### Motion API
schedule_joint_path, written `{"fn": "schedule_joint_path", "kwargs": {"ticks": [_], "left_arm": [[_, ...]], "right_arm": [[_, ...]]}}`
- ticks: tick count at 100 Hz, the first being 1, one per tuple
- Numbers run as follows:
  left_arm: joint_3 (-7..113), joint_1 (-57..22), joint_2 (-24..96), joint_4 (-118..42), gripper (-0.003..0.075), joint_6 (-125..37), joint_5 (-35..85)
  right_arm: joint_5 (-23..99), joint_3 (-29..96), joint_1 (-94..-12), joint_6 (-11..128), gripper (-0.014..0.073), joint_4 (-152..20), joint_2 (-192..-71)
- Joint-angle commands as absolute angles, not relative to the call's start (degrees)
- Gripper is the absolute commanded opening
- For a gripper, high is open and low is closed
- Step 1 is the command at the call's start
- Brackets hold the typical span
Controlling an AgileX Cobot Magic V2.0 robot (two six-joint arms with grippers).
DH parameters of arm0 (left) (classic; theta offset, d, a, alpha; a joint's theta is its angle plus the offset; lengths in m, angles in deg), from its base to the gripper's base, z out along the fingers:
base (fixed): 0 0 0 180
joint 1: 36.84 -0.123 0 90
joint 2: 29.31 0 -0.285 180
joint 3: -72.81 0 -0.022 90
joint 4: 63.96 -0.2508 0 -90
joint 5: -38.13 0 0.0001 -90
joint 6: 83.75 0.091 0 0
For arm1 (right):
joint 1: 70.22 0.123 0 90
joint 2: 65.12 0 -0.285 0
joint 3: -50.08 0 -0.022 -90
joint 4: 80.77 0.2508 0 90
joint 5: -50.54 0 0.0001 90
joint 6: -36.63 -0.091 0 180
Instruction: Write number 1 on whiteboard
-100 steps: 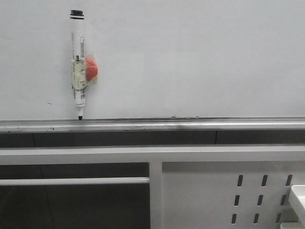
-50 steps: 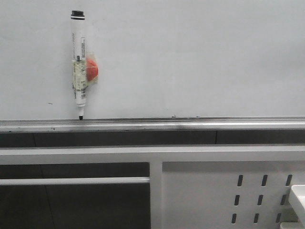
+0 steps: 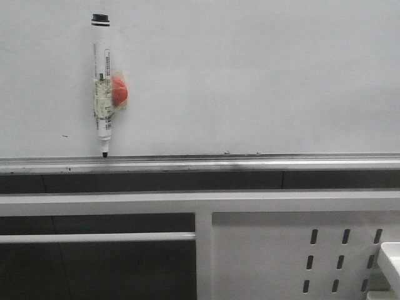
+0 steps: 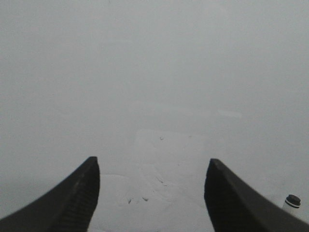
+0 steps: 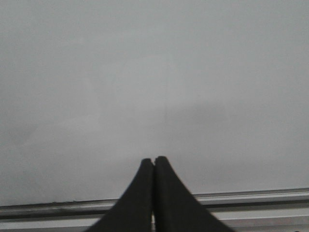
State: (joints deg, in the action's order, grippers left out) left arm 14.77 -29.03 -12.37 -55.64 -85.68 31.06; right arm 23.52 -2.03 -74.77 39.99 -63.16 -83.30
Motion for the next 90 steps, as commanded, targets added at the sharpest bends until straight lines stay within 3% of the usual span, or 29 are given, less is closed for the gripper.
{"fn": "schedule_joint_path", "kwargs": {"ticks": [1,26,54,70,90], "left_arm": [[16.11,-27.97,-9.93,-54.22,0.044,-85.72,35.61],[14.54,-23.2,-2.12,-53.31,0.0442,-85.62,33.44],[7.49,-7.75,10.56,-60.24,0.0438,-85.62,51.75],[7.39,0.39,20.18,-66.23,0.0382,-85.62,60.96],[7.39,2.8,35.93,-62.75,0.0382,-85.62,75.77]], "right_arm": [[28.02,-0.29,-74.44,41.09,-0.0069,-60.71,-84.47],[28.12,-0.29,-73.77,55.62,-0.0069,-58.0,-88.13],[29.19,-0.29,-72.37,56.43,-0.0069,-57.62,-89.91],[29.27,-0.29,-70.62,56.43,-0.0069,-57.62,-89.91],[29.27,-0.29,-69.32,56.43,-0.0069,-57.62,-89.91]]}}
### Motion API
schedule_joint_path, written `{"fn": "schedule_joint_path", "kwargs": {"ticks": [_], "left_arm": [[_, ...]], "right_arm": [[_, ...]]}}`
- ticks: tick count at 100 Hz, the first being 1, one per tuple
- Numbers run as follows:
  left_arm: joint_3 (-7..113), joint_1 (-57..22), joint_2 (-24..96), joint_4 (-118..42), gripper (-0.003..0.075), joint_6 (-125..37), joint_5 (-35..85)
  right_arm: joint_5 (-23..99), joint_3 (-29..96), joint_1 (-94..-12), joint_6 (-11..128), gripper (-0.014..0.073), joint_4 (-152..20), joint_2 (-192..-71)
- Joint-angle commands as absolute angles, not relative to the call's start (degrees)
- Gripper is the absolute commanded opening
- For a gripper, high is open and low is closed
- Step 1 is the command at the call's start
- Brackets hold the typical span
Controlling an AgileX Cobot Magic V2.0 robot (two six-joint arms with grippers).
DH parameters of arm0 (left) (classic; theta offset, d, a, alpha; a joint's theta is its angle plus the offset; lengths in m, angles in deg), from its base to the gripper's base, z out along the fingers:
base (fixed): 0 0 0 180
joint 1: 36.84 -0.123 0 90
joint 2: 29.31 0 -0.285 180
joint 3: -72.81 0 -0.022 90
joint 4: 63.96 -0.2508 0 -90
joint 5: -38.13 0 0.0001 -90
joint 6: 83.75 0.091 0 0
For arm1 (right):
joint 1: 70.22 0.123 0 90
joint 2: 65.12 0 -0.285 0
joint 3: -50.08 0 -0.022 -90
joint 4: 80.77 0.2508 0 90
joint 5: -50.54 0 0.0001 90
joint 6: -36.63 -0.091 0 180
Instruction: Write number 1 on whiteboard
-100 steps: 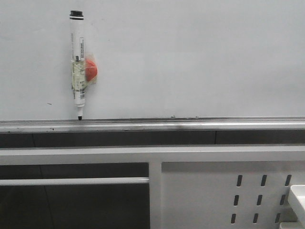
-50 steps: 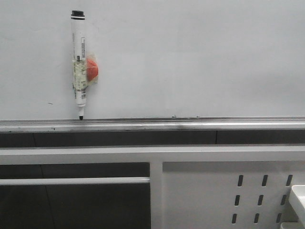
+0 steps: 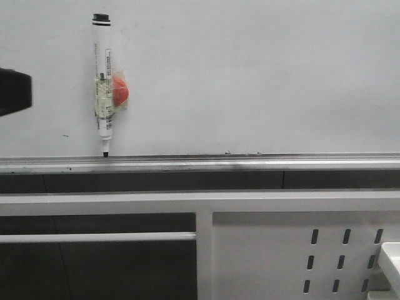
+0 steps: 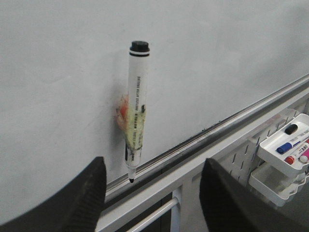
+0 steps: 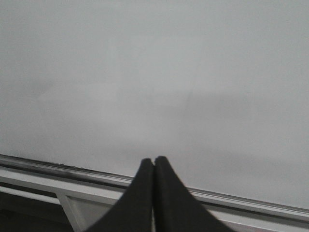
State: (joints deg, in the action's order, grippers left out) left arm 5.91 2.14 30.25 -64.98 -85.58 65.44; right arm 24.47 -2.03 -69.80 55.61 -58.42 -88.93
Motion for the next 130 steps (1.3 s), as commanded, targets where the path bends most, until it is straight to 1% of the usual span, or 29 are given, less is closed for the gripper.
{"fn": "schedule_joint_path", "kwargs": {"ticks": [1,6,27,39,48,67,113,130], "left_arm": [[7.39,2.8,36.49,-62.5,0.0382,-85.62,76.27],[7.39,2.8,40.51,-61.54,0.0382,-85.62,79.47],[7.39,3.02,55.75,-60.02,0.0382,-87.23,99.31],[7.39,3.02,61.9,-59.37,0.0382,-87.51,109.57],[7.39,3.02,65.23,-58.44,0.0382,-87.74,114.29],[7.39,3.02,68.82,-58.43,0.0382,-87.74,116.05],[11.95,3.02,68.91,-58.21,0.0376,-87.74,115.44],[13.98,3.02,71.16,-58.48,0.0376,-87.74,115.44]], "right_arm": [[29.27,-0.29,-69.34,56.43,-0.0069,-57.62,-89.91],[29.27,-0.29,-69.2,56.43,-0.0069,-57.62,-89.91],[29.15,-0.29,-69.16,56.43,-0.0069,-57.62,-89.91],[29.4,-0.29,-69.16,56.43,-0.0069,-57.62,-89.91],[29.82,-0.29,-69.16,56.43,-0.0069,-57.62,-89.91],[30.02,-0.29,-69.16,56.43,-0.0069,-57.62,-89.91],[30.8,-0.29,-69.16,56.43,-0.0069,-57.62,-89.91],[30.91,-0.29,-69.16,56.43,-0.0069,-57.62,-89.91]]}}
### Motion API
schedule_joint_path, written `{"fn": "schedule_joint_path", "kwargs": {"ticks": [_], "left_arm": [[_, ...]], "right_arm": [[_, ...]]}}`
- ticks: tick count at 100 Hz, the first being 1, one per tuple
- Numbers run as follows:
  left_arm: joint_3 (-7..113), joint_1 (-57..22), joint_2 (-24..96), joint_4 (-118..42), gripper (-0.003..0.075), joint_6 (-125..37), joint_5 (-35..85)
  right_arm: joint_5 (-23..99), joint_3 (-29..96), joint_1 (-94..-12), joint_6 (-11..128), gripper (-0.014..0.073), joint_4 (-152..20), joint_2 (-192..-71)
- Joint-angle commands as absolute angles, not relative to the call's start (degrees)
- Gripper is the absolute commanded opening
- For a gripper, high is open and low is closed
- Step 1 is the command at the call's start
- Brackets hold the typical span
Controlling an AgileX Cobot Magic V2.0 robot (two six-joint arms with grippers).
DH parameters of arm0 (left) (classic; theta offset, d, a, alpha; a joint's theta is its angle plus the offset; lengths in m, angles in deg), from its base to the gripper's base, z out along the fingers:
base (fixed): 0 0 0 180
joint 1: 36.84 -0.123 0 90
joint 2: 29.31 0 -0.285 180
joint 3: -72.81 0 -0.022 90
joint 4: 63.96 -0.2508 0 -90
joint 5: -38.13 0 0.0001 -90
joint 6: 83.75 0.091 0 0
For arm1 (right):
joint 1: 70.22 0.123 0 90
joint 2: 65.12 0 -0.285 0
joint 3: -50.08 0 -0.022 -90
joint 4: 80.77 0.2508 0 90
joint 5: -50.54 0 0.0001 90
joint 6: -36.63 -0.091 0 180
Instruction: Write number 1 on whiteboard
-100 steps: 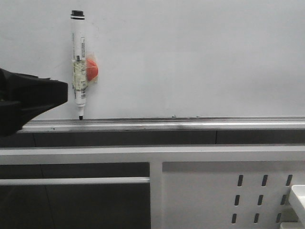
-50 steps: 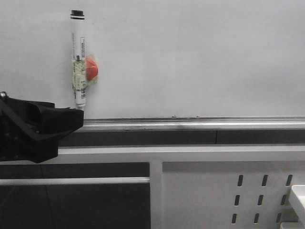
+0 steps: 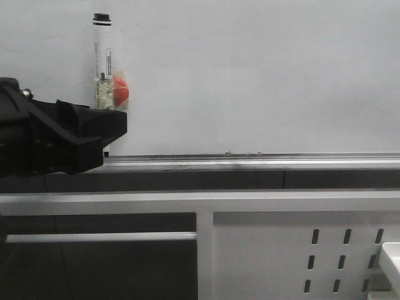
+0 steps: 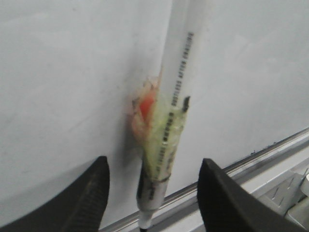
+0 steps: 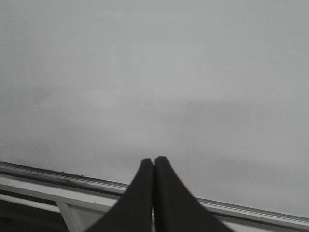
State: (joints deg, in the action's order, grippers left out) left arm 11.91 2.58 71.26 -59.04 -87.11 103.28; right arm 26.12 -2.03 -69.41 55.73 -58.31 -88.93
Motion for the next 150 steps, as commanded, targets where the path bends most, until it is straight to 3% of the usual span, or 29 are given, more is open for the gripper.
{"fn": "schedule_joint_path", "kwargs": {"ticks": [1,14,23,28,38,72,84,93,105,111,124,136,150], "left_arm": [[14.17,3.02,71.44,-58.59,0.0376,-87.74,115.44],[15.38,3.02,73.14,-58.26,0.0375,-88.75,116.06],[15.5,3.02,73.12,-56.31,0.033,-88.75,116.06],[15.5,3.02,73.12,-55.34,0.0257,-88.75,116.06],[15.5,3.02,73.12,-56.17,-0.0021,-88.75,116.06],[15.15,3.02,73.02,-80.25,-0.002,-88.75,115.05],[15.48,3.02,70.82,-86.84,-0.002,-88.87,106.94],[17.04,3.3,66.94,-89.99,-0.002,-89.18,96.62],[21.45,5.1,59.92,-97.38,-0.002,-89.18,75.79],[24.29,6.84,56.23,-101.26,-0.002,-89.18,63.62],[28.93,10.84,52.26,-104.47,-0.002,-89.18,48.14],[30.81,13.41,51.71,-107.16,-0.002,-89.18,46.42],[31.2,14.26,51.71,-107.06,-0.002,-89.18,46.59]], "right_arm": [[30.91,-0.29,-69.16,56.43,-0.0069,-57.62,-89.91],[30.91,-0.29,-69.16,56.43,-0.0069,-57.62,-89.91],[31.17,-0.19,-69.16,56.43,-0.0069,-57.62,-89.91],[31.41,-0.19,-69.16,56.43,-0.0069,-57.62,-89.91],[31.55,-0.19,-69.07,56.43,-0.0069,-57.62,-89.91],[22.01,5.18,-55.42,72.77,-0.0069,-57.62,-93.79],[20.53,7.44,-49.52,74.66,-0.006,-57.86,-99.14],[17.07,9.04,-46.65,75.61,0.0059,-57.89,-104.43],[15.74,10.92,-44.24,75.61,0.0365,-57.89,-111.43],[15.56,12.42,-43.35,76.0,0.0447,-57.89,-114.73],[14.18,16.0,-39.42,77.23,0.0419,-57.77,-119.3],[15.61,18.96,-33.52,78.49,0.0369,-57.77,-122.93],[19.8,20.88,-28.42,78.98,0.0368,-58.17,-127.26]]}}
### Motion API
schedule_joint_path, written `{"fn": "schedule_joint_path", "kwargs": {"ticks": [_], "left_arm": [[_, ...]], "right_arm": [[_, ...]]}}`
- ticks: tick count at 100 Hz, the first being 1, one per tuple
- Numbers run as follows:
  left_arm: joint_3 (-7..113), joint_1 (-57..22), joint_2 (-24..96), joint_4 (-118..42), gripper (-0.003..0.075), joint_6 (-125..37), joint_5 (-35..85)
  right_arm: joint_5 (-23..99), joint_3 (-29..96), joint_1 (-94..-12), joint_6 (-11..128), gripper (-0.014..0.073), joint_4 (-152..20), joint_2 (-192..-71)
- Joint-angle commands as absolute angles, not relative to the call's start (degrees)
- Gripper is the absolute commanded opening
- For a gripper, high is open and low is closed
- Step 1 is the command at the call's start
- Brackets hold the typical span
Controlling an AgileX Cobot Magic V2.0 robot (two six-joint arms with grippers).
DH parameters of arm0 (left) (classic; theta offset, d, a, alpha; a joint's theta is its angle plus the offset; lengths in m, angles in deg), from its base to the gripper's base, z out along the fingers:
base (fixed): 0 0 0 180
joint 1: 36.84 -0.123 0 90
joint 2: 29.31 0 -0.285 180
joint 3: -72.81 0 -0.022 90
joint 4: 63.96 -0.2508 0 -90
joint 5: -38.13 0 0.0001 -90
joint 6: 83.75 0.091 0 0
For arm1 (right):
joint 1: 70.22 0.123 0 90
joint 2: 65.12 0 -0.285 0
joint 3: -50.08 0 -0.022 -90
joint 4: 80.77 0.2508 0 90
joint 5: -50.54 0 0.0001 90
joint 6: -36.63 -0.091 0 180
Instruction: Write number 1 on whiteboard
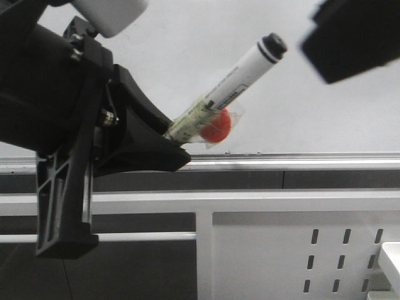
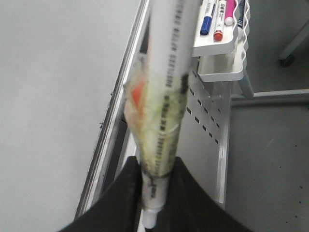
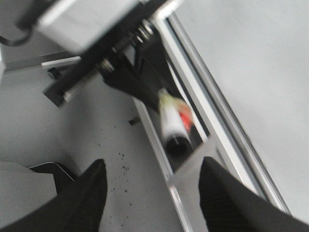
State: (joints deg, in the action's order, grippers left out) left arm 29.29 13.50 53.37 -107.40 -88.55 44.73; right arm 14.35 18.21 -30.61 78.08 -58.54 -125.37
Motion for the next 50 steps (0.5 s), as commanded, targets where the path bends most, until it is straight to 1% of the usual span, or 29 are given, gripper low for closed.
{"fn": "schedule_joint_path", "kwargs": {"ticks": [1,21,34,50], "left_arm": [[31.2,14.26,51.71,-106.92,-0.002,-89.18,46.59],[31.2,14.65,51.71,-106.06,-0.002,-89.18,48.58],[31.2,14.65,51.71,-105.97,-0.002,-89.18,51.6],[31.28,14.65,51.55,-105.97,-0.002,-89.18,51.96]], "right_arm": [[20.1,20.9,-28.28,78.98,0.0368,-58.17,-127.45],[22.44,21.67,-27.45,78.98,0.0368,-58.33,-132.49],[24.11,21.67,-27.45,78.98,0.0367,-58.43,-134.03],[24.35,21.67,-27.56,78.98,0.0367,-61.01,-135.09]]}}
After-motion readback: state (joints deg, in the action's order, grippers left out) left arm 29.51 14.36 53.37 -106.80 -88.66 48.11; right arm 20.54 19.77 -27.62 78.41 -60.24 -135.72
